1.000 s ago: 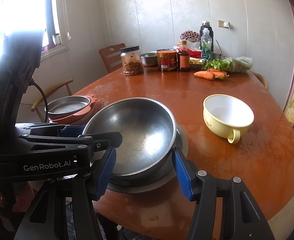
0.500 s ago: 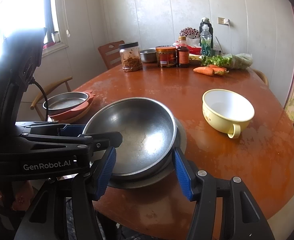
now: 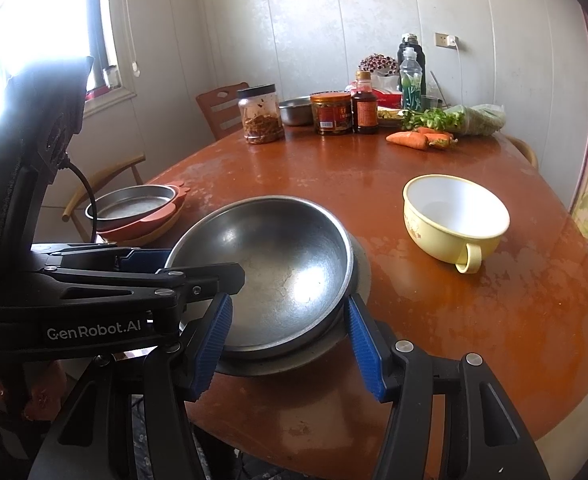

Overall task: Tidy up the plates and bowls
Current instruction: 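Lower the steel mixing bowl into the steel basin with the left gripper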

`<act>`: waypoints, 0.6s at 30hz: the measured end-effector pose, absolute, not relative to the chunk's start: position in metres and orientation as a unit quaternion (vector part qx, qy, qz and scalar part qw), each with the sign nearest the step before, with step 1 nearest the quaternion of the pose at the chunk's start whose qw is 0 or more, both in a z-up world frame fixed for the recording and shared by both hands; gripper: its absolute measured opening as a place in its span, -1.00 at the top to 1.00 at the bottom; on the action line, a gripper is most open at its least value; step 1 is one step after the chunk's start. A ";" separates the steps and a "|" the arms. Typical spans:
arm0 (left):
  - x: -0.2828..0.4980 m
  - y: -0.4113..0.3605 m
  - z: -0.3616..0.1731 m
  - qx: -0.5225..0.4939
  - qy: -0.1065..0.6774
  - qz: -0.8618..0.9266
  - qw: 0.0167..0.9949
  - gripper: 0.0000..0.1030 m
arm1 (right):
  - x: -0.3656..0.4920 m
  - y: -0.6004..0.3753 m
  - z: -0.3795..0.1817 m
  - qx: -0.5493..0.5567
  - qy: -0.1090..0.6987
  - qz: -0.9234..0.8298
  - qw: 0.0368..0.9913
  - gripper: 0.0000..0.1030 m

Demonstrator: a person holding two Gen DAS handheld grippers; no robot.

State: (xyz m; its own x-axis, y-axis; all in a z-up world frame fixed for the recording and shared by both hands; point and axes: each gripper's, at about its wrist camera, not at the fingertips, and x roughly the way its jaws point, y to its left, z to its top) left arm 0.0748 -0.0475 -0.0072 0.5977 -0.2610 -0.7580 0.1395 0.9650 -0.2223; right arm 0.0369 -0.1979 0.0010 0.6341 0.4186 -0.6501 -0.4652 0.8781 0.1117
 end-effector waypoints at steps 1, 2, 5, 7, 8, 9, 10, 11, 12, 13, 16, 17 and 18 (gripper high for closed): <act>0.075 -0.048 -0.007 -0.070 0.434 -0.112 0.891 0.04 | 0.037 -0.198 0.001 -0.033 0.351 0.245 0.903 -0.18; 0.075 -0.047 -0.007 -0.071 0.434 -0.112 0.891 0.04 | 0.037 -0.198 0.001 -0.034 0.351 0.244 0.903 -0.18; 0.075 -0.047 -0.007 -0.072 0.434 -0.113 0.891 0.04 | 0.037 -0.198 0.001 -0.035 0.350 0.244 0.904 -0.18; 0.075 -0.047 -0.007 -0.073 0.434 -0.114 0.891 0.04 | 0.037 -0.198 0.001 -0.035 0.349 0.243 0.904 -0.18; 0.075 -0.046 -0.007 -0.074 0.434 -0.115 0.891 0.04 | 0.037 -0.198 0.001 -0.035 0.349 0.243 0.904 -0.18; 0.075 -0.046 -0.007 -0.074 0.433 -0.115 0.891 0.04 | 0.038 -0.198 0.001 -0.035 0.349 0.242 0.905 -0.18; 0.075 -0.045 -0.007 -0.075 0.433 -0.115 0.891 0.04 | 0.038 -0.198 0.001 -0.035 0.349 0.242 0.905 -0.18; 0.075 -0.045 -0.007 -0.075 0.433 -0.115 0.891 0.04 | 0.037 -0.198 0.001 -0.036 0.349 0.243 0.905 -0.18; 0.075 -0.045 -0.007 -0.077 0.433 -0.115 0.891 0.04 | 0.038 -0.198 0.001 -0.037 0.348 0.242 0.905 -0.18; 0.075 -0.045 -0.006 -0.078 0.432 -0.114 0.891 0.04 | 0.038 -0.198 0.001 -0.036 0.348 0.243 0.905 -0.18; 0.075 -0.042 -0.005 -0.081 0.429 -0.112 0.893 0.04 | 0.038 -0.198 0.002 -0.034 0.347 0.244 0.905 -0.19; 0.074 -0.042 -0.005 -0.082 0.428 -0.112 0.893 0.04 | 0.038 -0.197 0.003 -0.033 0.347 0.244 0.905 -0.20; 0.074 -0.041 -0.004 -0.083 0.428 -0.112 0.893 0.04 | 0.038 -0.197 0.003 -0.032 0.348 0.244 0.905 -0.21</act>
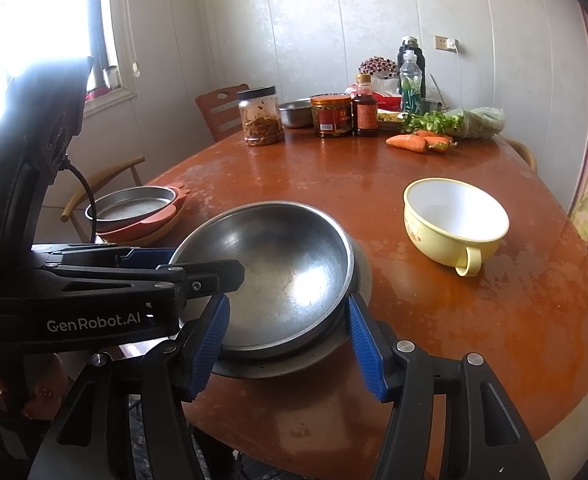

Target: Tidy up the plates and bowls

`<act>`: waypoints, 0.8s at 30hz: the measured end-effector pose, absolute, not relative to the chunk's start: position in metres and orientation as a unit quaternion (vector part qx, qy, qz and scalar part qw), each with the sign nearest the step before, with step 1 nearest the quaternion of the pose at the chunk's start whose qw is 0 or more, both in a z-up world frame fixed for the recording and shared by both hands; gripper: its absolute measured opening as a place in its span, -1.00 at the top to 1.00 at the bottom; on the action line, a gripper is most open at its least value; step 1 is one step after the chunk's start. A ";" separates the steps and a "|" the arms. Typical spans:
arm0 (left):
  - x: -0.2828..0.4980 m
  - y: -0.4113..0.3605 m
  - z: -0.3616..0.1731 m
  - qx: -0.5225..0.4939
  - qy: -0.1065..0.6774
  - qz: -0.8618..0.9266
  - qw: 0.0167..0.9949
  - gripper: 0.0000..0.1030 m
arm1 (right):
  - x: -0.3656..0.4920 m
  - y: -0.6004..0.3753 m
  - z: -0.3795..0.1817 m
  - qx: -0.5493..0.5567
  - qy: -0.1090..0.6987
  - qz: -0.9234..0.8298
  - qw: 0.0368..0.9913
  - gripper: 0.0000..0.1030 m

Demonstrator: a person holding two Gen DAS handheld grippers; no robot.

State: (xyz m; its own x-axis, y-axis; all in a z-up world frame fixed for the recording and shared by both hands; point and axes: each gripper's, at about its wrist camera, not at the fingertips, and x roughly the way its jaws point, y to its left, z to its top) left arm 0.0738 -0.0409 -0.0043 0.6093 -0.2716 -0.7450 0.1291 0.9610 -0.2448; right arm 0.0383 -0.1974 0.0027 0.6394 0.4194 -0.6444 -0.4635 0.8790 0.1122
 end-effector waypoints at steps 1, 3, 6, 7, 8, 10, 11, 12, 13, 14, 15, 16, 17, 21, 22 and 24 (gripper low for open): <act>0.073 -0.040 -0.004 -0.085 0.427 -0.112 0.893 0.04 | 0.039 -0.198 0.003 -0.030 0.347 0.245 0.905 -0.22; 0.073 -0.040 -0.003 -0.083 0.424 -0.110 0.895 0.02 | 0.039 -0.198 0.004 -0.026 0.345 0.244 0.906 -0.24; 0.073 -0.039 -0.001 -0.084 0.423 -0.110 0.895 0.01 | 0.039 -0.198 0.005 -0.025 0.344 0.244 0.907 -0.29; 0.073 -0.039 -0.001 -0.084 0.423 -0.110 0.896 0.01 | 0.040 -0.197 0.004 -0.024 0.344 0.244 0.906 -0.29; 0.072 -0.040 -0.001 -0.084 0.423 -0.110 0.896 0.01 | 0.039 -0.198 0.005 -0.024 0.344 0.244 0.906 -0.29; 0.072 -0.040 0.000 -0.082 0.421 -0.107 0.897 0.00 | 0.039 -0.197 0.005 -0.024 0.345 0.244 0.906 -0.30; 0.072 -0.040 0.000 -0.081 0.420 -0.105 0.898 -0.04 | 0.039 -0.198 0.005 -0.024 0.344 0.244 0.906 -0.30; 0.071 -0.039 0.001 -0.081 0.418 -0.101 0.899 -0.08 | 0.039 -0.197 0.005 -0.023 0.343 0.245 0.906 -0.30; 0.071 -0.038 0.002 -0.080 0.417 -0.100 0.900 -0.10 | 0.040 -0.197 0.005 -0.024 0.344 0.245 0.906 -0.31; 0.071 -0.038 0.003 -0.082 0.415 -0.100 0.900 -0.10 | 0.039 -0.198 0.005 -0.023 0.344 0.244 0.907 -0.31; 0.071 -0.037 0.003 -0.084 0.414 -0.101 0.901 -0.10 | 0.040 -0.198 0.005 -0.023 0.344 0.244 0.906 -0.32; 0.071 -0.036 0.003 -0.084 0.414 -0.101 0.901 -0.10 | 0.040 -0.198 0.005 -0.022 0.344 0.244 0.906 -0.32; 0.071 -0.036 0.003 -0.083 0.413 -0.100 0.901 -0.10 | 0.039 -0.198 0.005 -0.021 0.345 0.244 0.906 -0.32; 0.070 -0.035 0.005 -0.084 0.410 -0.101 0.903 -0.11 | 0.040 -0.199 0.006 -0.016 0.343 0.247 0.906 -0.33; 0.070 -0.035 0.005 -0.084 0.409 -0.100 0.903 -0.11 | 0.039 -0.199 0.006 -0.014 0.343 0.248 0.906 -0.33; 0.070 -0.035 0.006 -0.082 0.406 -0.097 0.905 -0.11 | 0.040 -0.200 0.006 -0.011 0.341 0.246 0.907 -0.35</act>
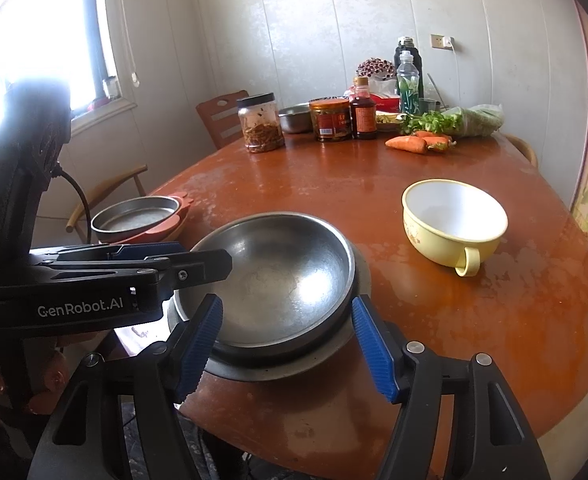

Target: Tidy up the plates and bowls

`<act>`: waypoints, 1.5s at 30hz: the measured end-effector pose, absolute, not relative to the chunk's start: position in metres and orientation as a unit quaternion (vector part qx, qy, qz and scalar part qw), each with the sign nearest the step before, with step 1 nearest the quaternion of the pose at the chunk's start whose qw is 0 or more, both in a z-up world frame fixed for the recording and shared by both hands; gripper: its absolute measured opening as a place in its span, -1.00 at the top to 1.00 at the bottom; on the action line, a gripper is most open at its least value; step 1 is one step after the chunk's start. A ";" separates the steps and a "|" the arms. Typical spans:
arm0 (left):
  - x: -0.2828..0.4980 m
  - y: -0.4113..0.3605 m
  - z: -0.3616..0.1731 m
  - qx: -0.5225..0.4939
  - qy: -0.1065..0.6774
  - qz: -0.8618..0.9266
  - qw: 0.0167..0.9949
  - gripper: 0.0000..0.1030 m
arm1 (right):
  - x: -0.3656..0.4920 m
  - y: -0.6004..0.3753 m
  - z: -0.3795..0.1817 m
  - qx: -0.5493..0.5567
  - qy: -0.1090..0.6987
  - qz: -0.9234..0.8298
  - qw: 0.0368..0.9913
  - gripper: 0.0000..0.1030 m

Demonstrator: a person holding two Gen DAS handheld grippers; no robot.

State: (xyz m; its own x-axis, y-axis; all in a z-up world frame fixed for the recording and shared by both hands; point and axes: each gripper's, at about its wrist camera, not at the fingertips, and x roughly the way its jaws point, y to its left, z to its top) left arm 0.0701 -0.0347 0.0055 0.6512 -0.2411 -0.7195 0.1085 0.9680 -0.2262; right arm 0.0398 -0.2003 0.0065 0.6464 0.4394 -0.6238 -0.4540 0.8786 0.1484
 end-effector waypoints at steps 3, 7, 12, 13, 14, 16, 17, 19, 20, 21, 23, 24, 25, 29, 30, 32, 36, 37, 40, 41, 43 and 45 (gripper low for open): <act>0.070 -0.034 0.006 -0.077 0.402 -0.090 0.908 -0.12 | 0.040 -0.204 0.007 -0.002 0.339 0.240 0.909 -0.38; 0.073 -0.032 0.007 -0.079 0.401 -0.089 0.908 -0.12 | 0.042 -0.210 0.009 0.003 0.327 0.224 0.918 -0.44; 0.076 -0.031 0.009 -0.079 0.399 -0.092 0.909 -0.15 | 0.049 -0.212 0.007 0.012 0.327 0.219 0.919 -0.44; 0.077 -0.031 0.010 -0.079 0.398 -0.094 0.909 -0.15 | 0.049 -0.213 0.006 0.014 0.329 0.219 0.919 -0.44; 0.078 -0.032 0.010 -0.078 0.398 -0.094 0.909 -0.16 | 0.051 -0.213 0.005 0.016 0.329 0.219 0.918 -0.44; 0.081 -0.034 0.012 -0.076 0.396 -0.098 0.910 -0.16 | 0.054 -0.215 0.005 0.021 0.328 0.217 0.919 -0.44; 0.083 -0.035 0.014 -0.075 0.396 -0.101 0.910 -0.17 | 0.055 -0.217 0.004 0.025 0.327 0.216 0.920 -0.44; 0.088 -0.039 0.016 -0.072 0.397 -0.104 0.909 -0.17 | 0.059 -0.221 0.004 0.029 0.328 0.212 0.920 -0.44; 0.091 -0.041 0.018 -0.071 0.397 -0.108 0.909 -0.17 | 0.061 -0.223 0.005 0.032 0.328 0.209 0.921 -0.44; 0.094 -0.043 0.019 -0.070 0.397 -0.110 0.909 -0.17 | 0.065 -0.227 0.006 0.035 0.328 0.204 0.922 -0.44; 0.105 -0.050 0.023 -0.065 0.399 -0.114 0.907 -0.18 | 0.070 -0.233 0.008 0.041 0.326 0.198 0.923 -0.44; 0.109 -0.052 0.024 -0.064 0.400 -0.117 0.907 -0.18 | 0.073 -0.237 0.009 0.043 0.326 0.192 0.925 -0.44; 0.115 -0.057 0.026 -0.062 0.402 -0.121 0.906 -0.18 | 0.078 -0.242 0.011 0.044 0.326 0.184 0.926 -0.44; 0.137 -0.073 0.031 -0.060 0.414 -0.139 0.898 -0.18 | 0.096 -0.265 0.020 0.061 0.323 0.156 0.931 -0.44; 0.145 -0.079 0.032 -0.057 0.420 -0.141 0.895 -0.18 | 0.102 -0.271 0.021 0.066 0.323 0.151 0.932 -0.44; 0.154 -0.088 0.033 -0.051 0.423 -0.146 0.893 -0.18 | 0.112 -0.281 0.023 0.073 0.327 0.139 0.932 -0.44; 0.178 -0.104 0.032 -0.054 0.443 -0.158 0.881 -0.18 | 0.137 -0.303 0.023 0.083 0.339 0.120 0.929 -0.44; 0.184 -0.108 0.031 -0.052 0.449 -0.158 0.878 -0.18 | 0.141 -0.306 0.021 0.083 0.341 0.117 0.929 -0.44; 0.197 -0.119 0.026 -0.045 0.460 -0.158 0.873 -0.18 | 0.158 -0.312 0.015 0.068 0.355 0.105 0.926 -0.44; 0.202 -0.123 0.024 -0.044 0.464 -0.158 0.871 -0.18 | 0.161 -0.314 0.013 0.066 0.359 0.104 0.925 -0.45; 0.208 -0.128 0.020 -0.045 0.471 -0.158 0.867 -0.18 | 0.170 -0.316 0.007 0.063 0.367 0.106 0.922 -0.44; 0.217 -0.133 0.014 -0.047 0.485 -0.157 0.859 -0.18 | 0.175 -0.318 0.003 0.061 0.374 0.110 0.919 -0.43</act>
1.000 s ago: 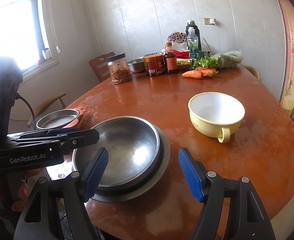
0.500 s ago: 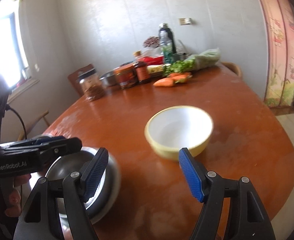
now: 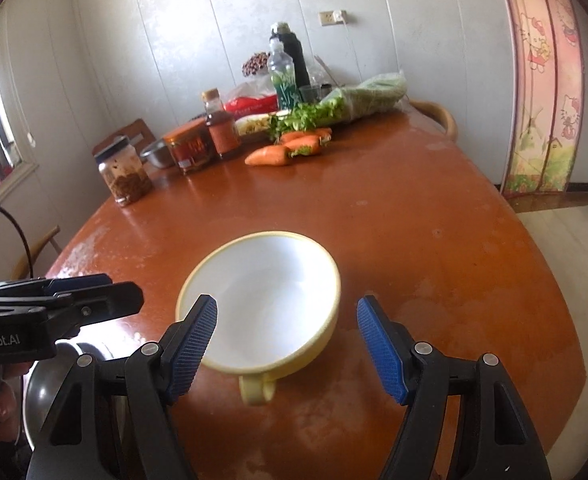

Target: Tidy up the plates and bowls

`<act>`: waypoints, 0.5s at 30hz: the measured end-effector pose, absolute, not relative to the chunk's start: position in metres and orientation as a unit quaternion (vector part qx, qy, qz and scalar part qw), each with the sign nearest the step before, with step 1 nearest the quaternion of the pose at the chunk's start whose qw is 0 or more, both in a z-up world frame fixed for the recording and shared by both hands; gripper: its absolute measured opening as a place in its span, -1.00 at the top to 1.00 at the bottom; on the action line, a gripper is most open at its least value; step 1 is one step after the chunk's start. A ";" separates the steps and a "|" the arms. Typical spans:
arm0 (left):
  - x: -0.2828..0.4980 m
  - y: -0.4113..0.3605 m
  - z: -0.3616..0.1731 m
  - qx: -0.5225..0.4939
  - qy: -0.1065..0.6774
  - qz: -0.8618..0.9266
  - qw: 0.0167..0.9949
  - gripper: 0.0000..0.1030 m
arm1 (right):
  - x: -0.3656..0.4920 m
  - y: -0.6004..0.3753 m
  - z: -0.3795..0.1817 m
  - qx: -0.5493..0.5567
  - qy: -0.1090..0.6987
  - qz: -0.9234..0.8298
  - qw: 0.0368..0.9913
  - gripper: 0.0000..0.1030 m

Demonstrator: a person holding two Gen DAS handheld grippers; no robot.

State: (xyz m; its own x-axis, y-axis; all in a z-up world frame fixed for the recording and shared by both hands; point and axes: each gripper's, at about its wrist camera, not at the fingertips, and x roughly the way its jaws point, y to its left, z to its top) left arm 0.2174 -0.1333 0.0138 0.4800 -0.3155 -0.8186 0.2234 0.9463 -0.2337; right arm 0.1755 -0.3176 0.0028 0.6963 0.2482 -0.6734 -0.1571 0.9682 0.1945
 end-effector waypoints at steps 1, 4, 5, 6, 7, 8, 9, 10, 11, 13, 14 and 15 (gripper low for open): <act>0.222 -0.135 0.010 -0.050 0.494 -0.156 0.854 -0.18 | 0.178 -0.318 0.000 0.061 0.375 0.113 0.918 -0.41; 0.230 -0.140 0.003 -0.055 0.509 -0.152 0.845 -0.18 | 0.186 -0.322 -0.005 0.063 0.382 0.116 0.915 -0.29; 0.232 -0.141 0.000 -0.055 0.513 -0.150 0.843 -0.18 | 0.187 -0.323 -0.007 0.063 0.385 0.117 0.913 -0.24; 0.234 -0.143 -0.002 -0.056 0.518 -0.148 0.841 -0.18 | 0.189 -0.324 -0.010 0.064 0.389 0.118 0.911 -0.19; 0.235 -0.145 -0.004 -0.055 0.521 -0.147 0.839 -0.18 | 0.191 -0.325 -0.013 0.066 0.394 0.120 0.909 -0.18; 0.237 -0.145 -0.006 -0.054 0.525 -0.143 0.837 -0.18 | 0.193 -0.325 -0.015 0.067 0.397 0.121 0.907 -0.16; 0.238 -0.146 -0.009 -0.052 0.531 -0.138 0.835 -0.18 | 0.194 -0.325 -0.018 0.065 0.403 0.123 0.905 -0.15; 0.239 -0.147 -0.012 -0.054 0.536 -0.137 0.831 -0.18 | 0.194 -0.325 -0.020 0.064 0.404 0.125 0.904 -0.14; 0.240 -0.147 -0.013 -0.057 0.538 -0.140 0.829 -0.18 | 0.195 -0.325 -0.021 0.064 0.406 0.127 0.903 -0.10; 0.240 -0.148 -0.016 -0.066 0.542 -0.149 0.824 -0.18 | 0.194 -0.323 -0.022 0.064 0.405 0.136 0.902 -0.09; 0.241 -0.149 -0.017 -0.067 0.543 -0.154 0.823 -0.18 | 0.194 -0.321 -0.021 0.060 0.404 0.138 0.902 -0.09; 0.241 -0.151 -0.018 -0.066 0.547 -0.161 0.819 -0.18 | 0.193 -0.320 -0.022 0.057 0.404 0.142 0.902 -0.08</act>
State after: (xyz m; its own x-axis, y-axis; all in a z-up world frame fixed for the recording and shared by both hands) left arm 0.2414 -0.1510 -0.0182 0.3505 -0.3361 -0.8742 0.1909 0.9394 -0.2847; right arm 0.1931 -0.3197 -0.0218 0.6336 0.3016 -0.7124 -0.2090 0.9534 0.2178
